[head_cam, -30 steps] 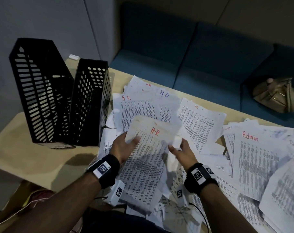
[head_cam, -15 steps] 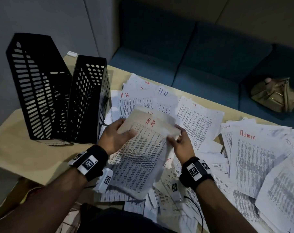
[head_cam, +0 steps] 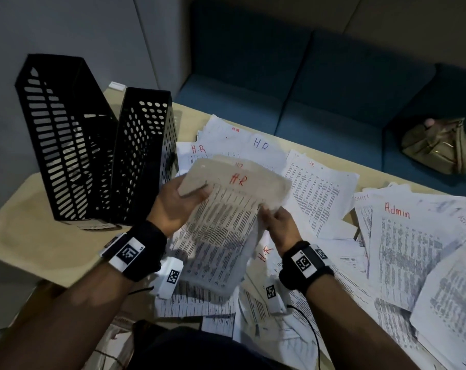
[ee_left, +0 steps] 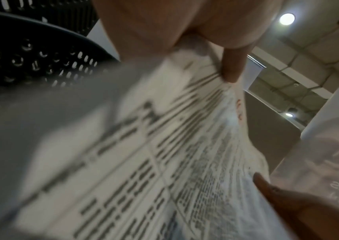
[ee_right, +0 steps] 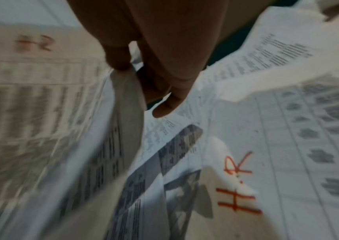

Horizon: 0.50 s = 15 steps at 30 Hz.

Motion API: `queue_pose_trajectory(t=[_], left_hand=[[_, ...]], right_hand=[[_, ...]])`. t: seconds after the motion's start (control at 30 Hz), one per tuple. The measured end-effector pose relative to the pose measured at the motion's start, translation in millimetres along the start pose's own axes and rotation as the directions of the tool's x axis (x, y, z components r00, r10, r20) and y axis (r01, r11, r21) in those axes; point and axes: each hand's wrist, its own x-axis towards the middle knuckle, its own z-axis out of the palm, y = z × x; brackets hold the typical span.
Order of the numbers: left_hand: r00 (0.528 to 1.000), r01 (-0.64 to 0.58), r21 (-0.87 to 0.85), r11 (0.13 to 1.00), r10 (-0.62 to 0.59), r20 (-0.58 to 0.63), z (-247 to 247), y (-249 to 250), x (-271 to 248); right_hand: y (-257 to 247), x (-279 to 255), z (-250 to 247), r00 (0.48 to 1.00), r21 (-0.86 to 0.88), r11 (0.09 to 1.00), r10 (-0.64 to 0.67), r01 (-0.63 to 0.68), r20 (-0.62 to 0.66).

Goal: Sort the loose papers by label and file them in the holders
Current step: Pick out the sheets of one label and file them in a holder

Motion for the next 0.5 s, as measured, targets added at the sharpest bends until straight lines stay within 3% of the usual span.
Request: queue_pose_trajectory(t=[0.1,0.27,0.4,0.5], left_hand=[[0.998,-0.056,0.032,0.998,0.056,0.004,-0.7,3.8,7.7],[0.998,-0.058,0.083,0.995,0.056,0.028,7.3,4.5,15.0],[0.991,0.038,0.13,0.991,-0.054,0.119,18.6,-4.3,11.4],[0.979,0.144,0.086,0.986,-0.155,0.136,25.2,-17.3,9.6]], right_hand=[[-10.4,-3.7,-5.5,0.998,-0.156,0.986,-0.064,0.06,-0.021],[-15.5,-6.0,-26.6,0.997,-0.122,0.991,0.066,-0.062,0.027],[-7.9,-4.1,-29.7,0.995,-0.039,0.997,-0.069,0.066,-0.077],[-2.1,-5.8,-23.8,0.985,-0.067,0.986,-0.157,0.153,-0.073]])
